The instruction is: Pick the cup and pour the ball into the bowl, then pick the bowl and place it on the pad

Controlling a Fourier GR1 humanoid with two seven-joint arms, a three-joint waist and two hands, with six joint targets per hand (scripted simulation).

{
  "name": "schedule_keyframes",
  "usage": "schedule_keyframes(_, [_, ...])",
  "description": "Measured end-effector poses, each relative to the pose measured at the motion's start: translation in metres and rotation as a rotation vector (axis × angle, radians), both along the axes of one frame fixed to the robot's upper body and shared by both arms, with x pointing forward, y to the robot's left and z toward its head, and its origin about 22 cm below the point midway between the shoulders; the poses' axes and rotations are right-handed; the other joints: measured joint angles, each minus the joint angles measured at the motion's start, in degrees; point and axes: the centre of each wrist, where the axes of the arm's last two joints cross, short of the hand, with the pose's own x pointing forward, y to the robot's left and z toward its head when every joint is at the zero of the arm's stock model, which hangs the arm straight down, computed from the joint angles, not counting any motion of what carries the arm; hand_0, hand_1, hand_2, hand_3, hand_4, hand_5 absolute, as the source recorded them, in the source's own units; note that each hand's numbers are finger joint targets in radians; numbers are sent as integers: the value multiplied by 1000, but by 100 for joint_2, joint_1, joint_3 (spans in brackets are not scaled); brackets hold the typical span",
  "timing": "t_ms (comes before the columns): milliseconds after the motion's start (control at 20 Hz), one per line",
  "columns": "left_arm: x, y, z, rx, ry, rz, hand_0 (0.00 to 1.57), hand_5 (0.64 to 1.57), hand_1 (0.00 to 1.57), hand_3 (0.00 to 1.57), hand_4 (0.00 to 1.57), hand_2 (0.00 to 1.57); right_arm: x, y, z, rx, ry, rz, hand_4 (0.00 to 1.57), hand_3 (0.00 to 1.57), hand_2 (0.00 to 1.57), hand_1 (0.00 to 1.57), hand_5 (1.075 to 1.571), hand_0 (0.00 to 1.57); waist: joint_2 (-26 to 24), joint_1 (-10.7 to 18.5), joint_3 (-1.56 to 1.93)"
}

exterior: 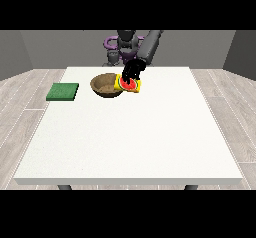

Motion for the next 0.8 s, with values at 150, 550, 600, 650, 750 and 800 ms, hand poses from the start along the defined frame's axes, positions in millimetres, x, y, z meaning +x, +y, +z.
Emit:
schedule_keyframes(150, [-4,-20,-9,150,39,-22,1454,1490,1454,1571,939,1571,4,0,-5,-7,31,-6,384,0,0,0,1565,0,-206,25,0])
schedule_keyframes(550, [-7,-66,-8,589,38,-68,1500,1509,1500,1571,1045,1571,11,-8,-37,8,140,-45,379,0,0,0,1566,0,-769,280,-4])
schedule_keyframes(600, [-8,-74,-7,622,35,-75,1497,1516,1497,1571,1035,1571,12,-9,-40,7,148,-57,384,0,0,0,1566,0,-800,316,-4])
schedule_keyframes(650, [-10,-81,-6,651,30,-80,1498,1513,1498,1571,1047,1571,14,-8,-44,7,155,-65,387,0,0,0,1566,0,-820,345,-6])
schedule_keyframes(750, [-14,-89,-8,690,27,-77,1499,1507,1499,1571,1059,1571,13,-7,-48,10,159,-58,378,0,0,0,1564,0,-849,331,-8])
schedule_keyframes(800, [-17,-93,-10,702,27,-85,1498,1506,1498,1571,1061,1571,13,-11,-50,8,163,-62,384,0,0,0,1565,0,-881,389,-10])
